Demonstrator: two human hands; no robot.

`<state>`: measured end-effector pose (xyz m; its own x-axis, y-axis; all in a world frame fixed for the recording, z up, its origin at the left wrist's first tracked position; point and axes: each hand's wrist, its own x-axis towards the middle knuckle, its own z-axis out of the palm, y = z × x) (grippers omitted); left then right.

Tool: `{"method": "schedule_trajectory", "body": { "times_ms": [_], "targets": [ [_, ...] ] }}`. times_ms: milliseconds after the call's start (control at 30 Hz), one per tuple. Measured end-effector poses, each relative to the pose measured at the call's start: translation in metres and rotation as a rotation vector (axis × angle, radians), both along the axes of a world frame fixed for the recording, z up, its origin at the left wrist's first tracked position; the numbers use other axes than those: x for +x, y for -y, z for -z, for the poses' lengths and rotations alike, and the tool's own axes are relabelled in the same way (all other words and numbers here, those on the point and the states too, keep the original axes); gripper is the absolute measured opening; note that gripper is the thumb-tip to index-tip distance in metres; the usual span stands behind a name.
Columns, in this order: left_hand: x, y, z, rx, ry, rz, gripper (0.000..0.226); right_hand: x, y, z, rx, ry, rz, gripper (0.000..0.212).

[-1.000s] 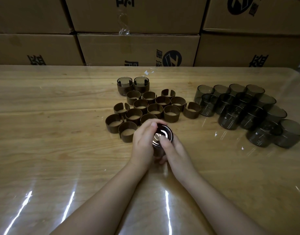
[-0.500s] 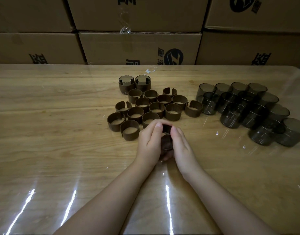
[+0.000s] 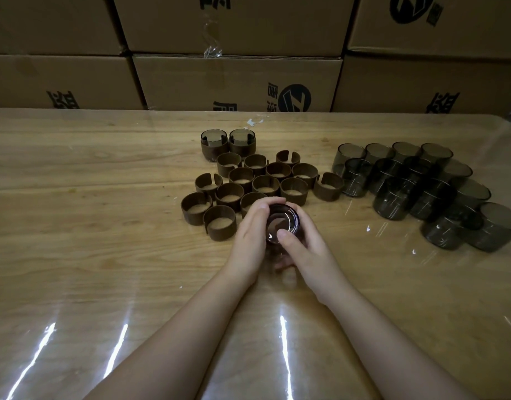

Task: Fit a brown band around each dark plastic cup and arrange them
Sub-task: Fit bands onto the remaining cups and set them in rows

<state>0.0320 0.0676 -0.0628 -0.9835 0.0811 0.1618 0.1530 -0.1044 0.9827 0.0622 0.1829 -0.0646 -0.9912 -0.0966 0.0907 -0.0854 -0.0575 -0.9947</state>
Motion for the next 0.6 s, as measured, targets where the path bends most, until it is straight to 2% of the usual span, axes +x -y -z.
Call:
{"method": "schedule_trajectory", "body": {
  "times_ms": [133,333,433,533,600],
  "targets": [
    [-0.001,0.005,0.0,0.063,0.099,0.097,0.036,-0.001,-0.01,-0.002,0.207,-0.1,-0.002,0.055],
    [0.0,0.004,-0.001,-0.006,-0.012,0.166,0.03,-0.004,-0.031,-0.005,0.713,-0.26,0.007,0.088],
    [0.0,0.004,-0.001,0.047,0.019,0.171,0.042,-0.002,-0.03,-0.007,0.843,-0.387,0.021,0.094],
    [0.0,0.004,0.0,0.12,0.153,0.231,0.061,-0.004,-0.035,-0.005,0.992,-0.665,0.123,0.091],
    [0.0,0.002,-0.001,0.176,0.198,0.299,0.053,-0.005,-0.042,-0.005,0.968,-0.693,0.18,0.09]
  ]
}}
